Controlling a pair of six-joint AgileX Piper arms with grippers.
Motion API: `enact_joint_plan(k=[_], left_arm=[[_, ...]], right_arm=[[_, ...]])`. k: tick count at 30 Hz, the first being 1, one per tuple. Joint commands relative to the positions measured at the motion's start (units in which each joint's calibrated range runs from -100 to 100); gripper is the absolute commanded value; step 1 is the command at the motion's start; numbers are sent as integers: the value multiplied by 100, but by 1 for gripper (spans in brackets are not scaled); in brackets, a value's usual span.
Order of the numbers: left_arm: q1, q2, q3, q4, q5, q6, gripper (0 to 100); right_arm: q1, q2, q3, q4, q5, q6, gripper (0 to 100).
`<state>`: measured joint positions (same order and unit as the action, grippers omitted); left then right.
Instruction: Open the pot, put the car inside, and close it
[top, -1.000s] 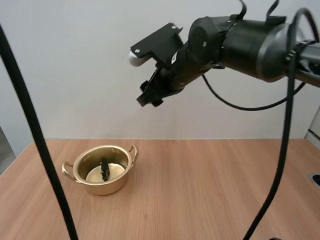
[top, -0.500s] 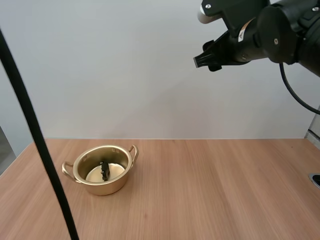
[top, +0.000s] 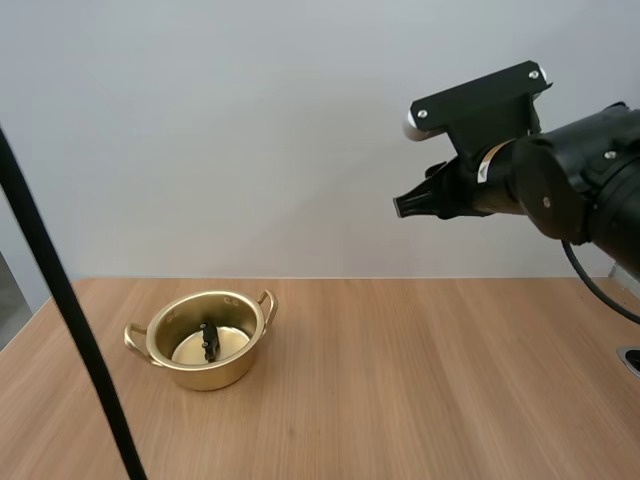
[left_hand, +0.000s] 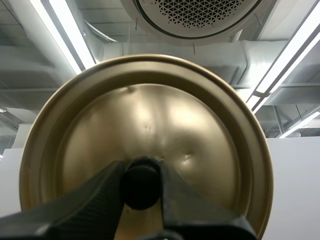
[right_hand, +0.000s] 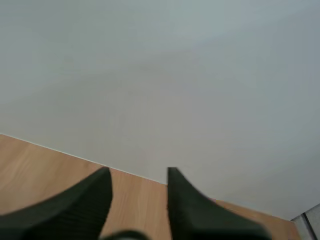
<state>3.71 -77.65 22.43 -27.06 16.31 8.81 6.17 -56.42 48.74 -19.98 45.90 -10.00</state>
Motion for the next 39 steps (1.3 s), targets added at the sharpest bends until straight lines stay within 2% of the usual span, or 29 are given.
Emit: enact_joint_plan(k=[1, 6, 8, 15, 18, 23, 27, 29, 34, 39], left_arm=[[0, 2, -3, -6, 12, 17, 0], [0, 2, -3, -6, 97, 29, 0], [0, 2, -3, -6, 291, 29, 0], [0, -105, -3, -6, 825, 29, 0], [0, -164, -3, -6, 980, 20, 0], [0, -283, -3, -6, 1231, -27, 0], [0, -395, -3, -6, 1231, -27, 0], [0, -466, -3, -6, 1231, -49, 0], [0, -639, -3, -6, 1231, -49, 0], [-8, -746, -3, 15, 1286, -49, 0]], right_arm=[[-1, -95, 312, -4, -180, 2, 0], [-1, -223, 524, -4, -243, 29, 0], [-51, -264, 603, -4, -375, 269, 0], [-536, -986, 1277, -4, -1488, 1001, 0], [-591, -1486, 1569, 203, -1980, 1154, 0], [-591, -1957, 1821, 464, -2201, 1054, 0], [-591, -1986, 2138, 178, -2116, 424, 0], [-608, -1995, 2407, 38, -2195, 364, 0], [-824, -2265, 2991, -227, -3608, 364, 0], [-860, -2636, 3073, 163, -4023, 383, 0]])
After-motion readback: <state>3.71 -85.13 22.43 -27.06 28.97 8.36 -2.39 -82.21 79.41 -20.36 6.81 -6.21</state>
